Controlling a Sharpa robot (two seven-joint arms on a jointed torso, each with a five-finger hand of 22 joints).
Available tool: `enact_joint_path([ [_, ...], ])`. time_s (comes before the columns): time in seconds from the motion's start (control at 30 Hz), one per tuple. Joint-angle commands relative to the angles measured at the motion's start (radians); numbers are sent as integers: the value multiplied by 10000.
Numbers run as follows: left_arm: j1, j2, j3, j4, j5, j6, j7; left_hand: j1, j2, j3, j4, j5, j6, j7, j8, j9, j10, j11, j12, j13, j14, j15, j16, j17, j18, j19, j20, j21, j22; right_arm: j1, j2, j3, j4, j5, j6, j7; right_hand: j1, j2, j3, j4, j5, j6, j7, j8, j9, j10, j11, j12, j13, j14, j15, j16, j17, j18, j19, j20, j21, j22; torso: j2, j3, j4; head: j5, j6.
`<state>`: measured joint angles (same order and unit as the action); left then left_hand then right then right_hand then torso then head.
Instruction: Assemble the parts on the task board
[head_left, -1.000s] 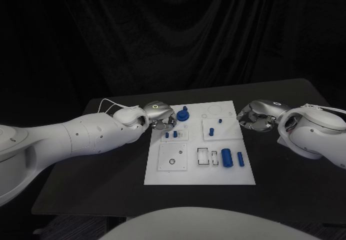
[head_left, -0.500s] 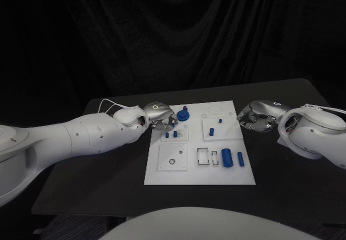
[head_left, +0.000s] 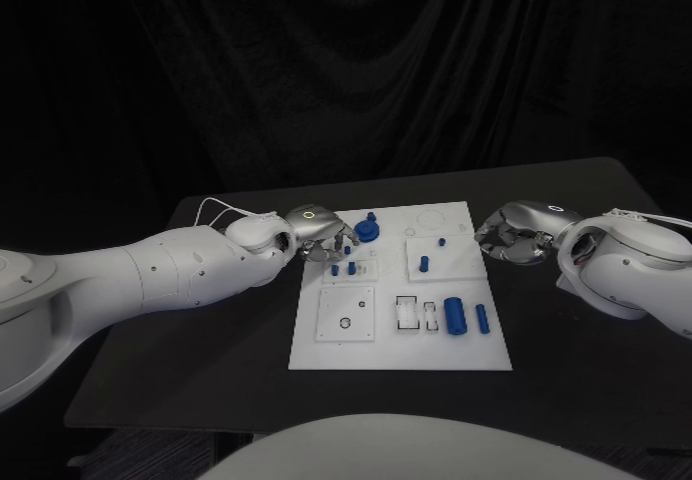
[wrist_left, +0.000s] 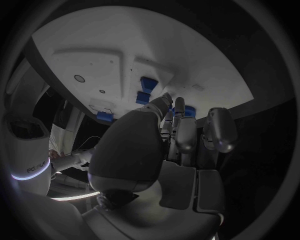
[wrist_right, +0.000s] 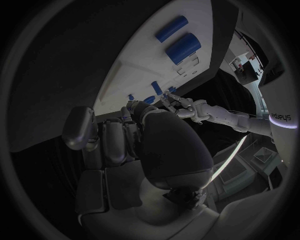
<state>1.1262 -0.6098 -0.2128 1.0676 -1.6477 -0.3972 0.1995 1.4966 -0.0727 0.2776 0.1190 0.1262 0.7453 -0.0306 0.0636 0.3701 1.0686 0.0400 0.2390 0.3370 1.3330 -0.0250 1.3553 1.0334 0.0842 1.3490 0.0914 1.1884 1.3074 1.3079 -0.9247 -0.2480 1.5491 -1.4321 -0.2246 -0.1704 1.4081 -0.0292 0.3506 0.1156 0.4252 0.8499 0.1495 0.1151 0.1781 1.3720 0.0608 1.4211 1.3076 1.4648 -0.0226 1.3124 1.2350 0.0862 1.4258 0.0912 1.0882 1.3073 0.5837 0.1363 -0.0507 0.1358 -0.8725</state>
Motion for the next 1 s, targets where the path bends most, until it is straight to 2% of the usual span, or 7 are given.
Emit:
enact_joint_path([
  [0.03,-12,-79,7,31,3,-416,-76,-92,-51,1,62,-42,-163,-50,-35,-74,-80,-6,-71,-3,-36,40,4,56,-26,-28,19,25,1550,-25,-28,5,27,-21,-36,-93,46,-90,26,-60,-3,75,18,-49,-14,-61,14,-53,103,50,78,-49,-22,90,-77,-22,-52,1353,-3,0,7,18,-2],
  [0.4,-10,-923,7,468,605,-2985,326,-48,-159,-244,337,23,-2966,-895,-134,-1422,-1626,267,-137,155,-819,215,-533,-995,162,-704,102,-1099,1269,1,-229,7,191,-21,-577,74,-106,-271,87,-76,-361,105,42,-85,-27,-1460,55,-1127,-1360,-95,115,-249,-241,168,-260,10,-535,1234,-1,-7,0,198,-2],
  [0.53,-4,-1458,7,844,2716,-3318,1457,-91,-76,-441,615,244,-2603,-612,-72,-1506,-3303,543,172,374,-4867,588,-3411,-4413,743,-4290,359,-5831,129,219,-309,8,313,-21,-738,96,-115,-544,247,-105,-732,177,63,-91,-21,-3943,86,-3332,-3908,-217,149,-395,-411,219,-382,43,-876,1157,1,-11,1,365,-2],
  [0.63,1,-1826,6,1137,4725,-2875,2649,-514,145,-704,1016,376,-1582,93,116,-1263,-5020,891,325,473,-7721,1460,-5811,-5456,269,-6793,699,-7562,-326,491,-303,8,375,-31,-676,60,55,-705,494,-230,-354,321,84,-38,7,-5523,123,-4850,-5354,-443,179,-731,-785,318,-610,59,-1478,1007,3,-16,-1,459,-2],
  [0.73,4,-2209,5,1540,6512,-2033,3675,-1023,444,-1201,1606,509,-1327,404,45,-1364,-6670,914,737,398,-9913,1515,-7758,-6666,115,-9104,603,-9459,-1243,764,-242,8,411,-241,-511,-4,221,-903,751,-448,361,416,112,-14,30,-5973,186,-5452,-5759,-797,230,-1136,-1203,432,-974,100,-2247,833,0,-26,10,520,-2],
  [0.87,6,-2684,5,2213,9048,-635,4789,-1352,873,-2101,1691,960,-1203,501,-2,-1595,-8214,462,1020,-792,-11784,945,-11026,-8912,598,-10850,646,-11299,-3067,960,-128,7,426,-826,-163,-43,193,-1039,813,-689,586,464,122,40,170,-6889,279,-6379,-6375,-1394,329,-1629,-1711,570,-1557,149,-3175,695,8,-47,13,613,-2],
  [1.0,9,-2931,4,2663,11413,959,5470,-1587,1214,-2822,1724,1703,-1757,583,-50,-1905,-9199,70,347,-1781,-12607,819,-12502,-9733,861,-11581,722,-11306,-4168,1002,65,7,273,-1309,332,5,185,-1048,813,-921,700,408,36,64,309,-7380,446,-6976,-6852,-1702,448,-1758,-1880,617,-1869,243,-3490,666,11,-80,76,584,-2],
])
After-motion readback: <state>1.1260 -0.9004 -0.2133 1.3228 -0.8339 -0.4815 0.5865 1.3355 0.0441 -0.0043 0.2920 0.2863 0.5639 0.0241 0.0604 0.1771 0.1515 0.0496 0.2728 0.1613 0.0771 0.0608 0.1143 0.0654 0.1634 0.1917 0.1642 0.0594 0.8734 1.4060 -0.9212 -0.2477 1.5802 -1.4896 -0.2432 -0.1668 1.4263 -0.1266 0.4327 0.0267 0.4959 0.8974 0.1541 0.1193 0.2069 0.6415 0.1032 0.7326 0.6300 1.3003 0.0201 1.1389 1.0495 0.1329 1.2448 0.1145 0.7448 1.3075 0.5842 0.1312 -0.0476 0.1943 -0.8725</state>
